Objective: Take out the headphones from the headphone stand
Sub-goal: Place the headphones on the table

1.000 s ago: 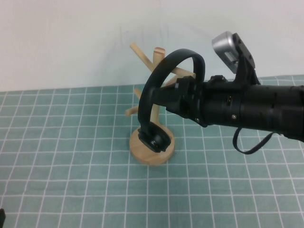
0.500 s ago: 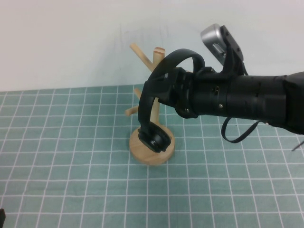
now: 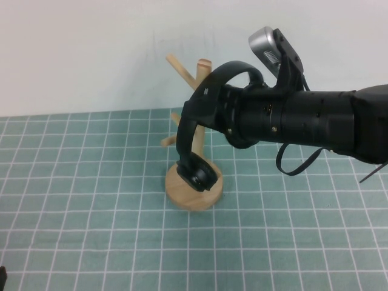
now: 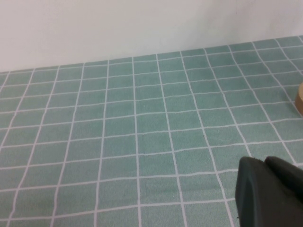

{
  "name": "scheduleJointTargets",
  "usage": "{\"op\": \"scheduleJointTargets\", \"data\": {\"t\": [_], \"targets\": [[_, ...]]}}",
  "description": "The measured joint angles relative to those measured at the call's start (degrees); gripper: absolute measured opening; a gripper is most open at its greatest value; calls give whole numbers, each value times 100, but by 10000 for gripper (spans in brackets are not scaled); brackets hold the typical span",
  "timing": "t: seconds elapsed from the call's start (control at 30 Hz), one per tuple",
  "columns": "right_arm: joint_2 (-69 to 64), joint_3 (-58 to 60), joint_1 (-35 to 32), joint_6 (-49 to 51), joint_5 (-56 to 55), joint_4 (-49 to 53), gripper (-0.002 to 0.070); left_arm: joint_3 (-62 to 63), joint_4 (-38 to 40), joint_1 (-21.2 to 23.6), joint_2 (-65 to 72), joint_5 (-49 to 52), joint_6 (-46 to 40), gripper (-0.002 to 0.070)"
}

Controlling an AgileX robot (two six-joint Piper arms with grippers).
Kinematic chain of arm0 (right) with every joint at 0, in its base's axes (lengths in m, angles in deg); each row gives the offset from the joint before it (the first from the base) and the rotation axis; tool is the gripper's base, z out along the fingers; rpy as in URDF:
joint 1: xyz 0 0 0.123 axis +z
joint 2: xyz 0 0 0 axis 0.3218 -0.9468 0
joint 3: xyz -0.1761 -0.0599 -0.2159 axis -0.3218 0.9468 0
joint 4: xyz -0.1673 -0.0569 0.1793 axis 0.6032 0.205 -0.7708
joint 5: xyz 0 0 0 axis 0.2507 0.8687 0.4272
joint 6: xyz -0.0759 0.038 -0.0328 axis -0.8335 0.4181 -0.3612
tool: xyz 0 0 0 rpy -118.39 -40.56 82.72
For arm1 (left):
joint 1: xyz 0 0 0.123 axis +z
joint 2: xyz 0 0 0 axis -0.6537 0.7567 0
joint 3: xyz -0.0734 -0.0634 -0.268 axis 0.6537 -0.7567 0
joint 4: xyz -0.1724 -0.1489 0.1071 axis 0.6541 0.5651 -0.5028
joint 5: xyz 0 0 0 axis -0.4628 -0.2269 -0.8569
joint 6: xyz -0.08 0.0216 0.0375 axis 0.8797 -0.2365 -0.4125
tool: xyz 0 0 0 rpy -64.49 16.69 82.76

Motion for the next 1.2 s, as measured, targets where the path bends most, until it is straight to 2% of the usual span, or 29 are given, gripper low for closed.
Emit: {"op": "scheduleJointTargets", "data": {"t": [0.07, 0.13, 0.5, 0.8, 0.93, 1.2], "targets": [[0, -22, 0, -82, 0, 0, 95, 0, 0, 0, 0, 0, 0, -6], [0, -39, 0, -109, 25, -39, 64, 0, 0, 0, 0, 0, 0, -6], [71, -27, 0, -258, 414, -25, 60, 0, 0, 0, 0, 0, 0, -6], [922, -19, 0, -359, 472, 108, 60, 0, 0, 0, 0, 0, 0, -6], [1282, -19, 0, -172, 481, 531, 60, 0, 0, 0, 0, 0, 0, -6], [1743, -19, 0, 925, 549, 1924, 60, 0, 0, 0, 0, 0, 0, -6]]}}
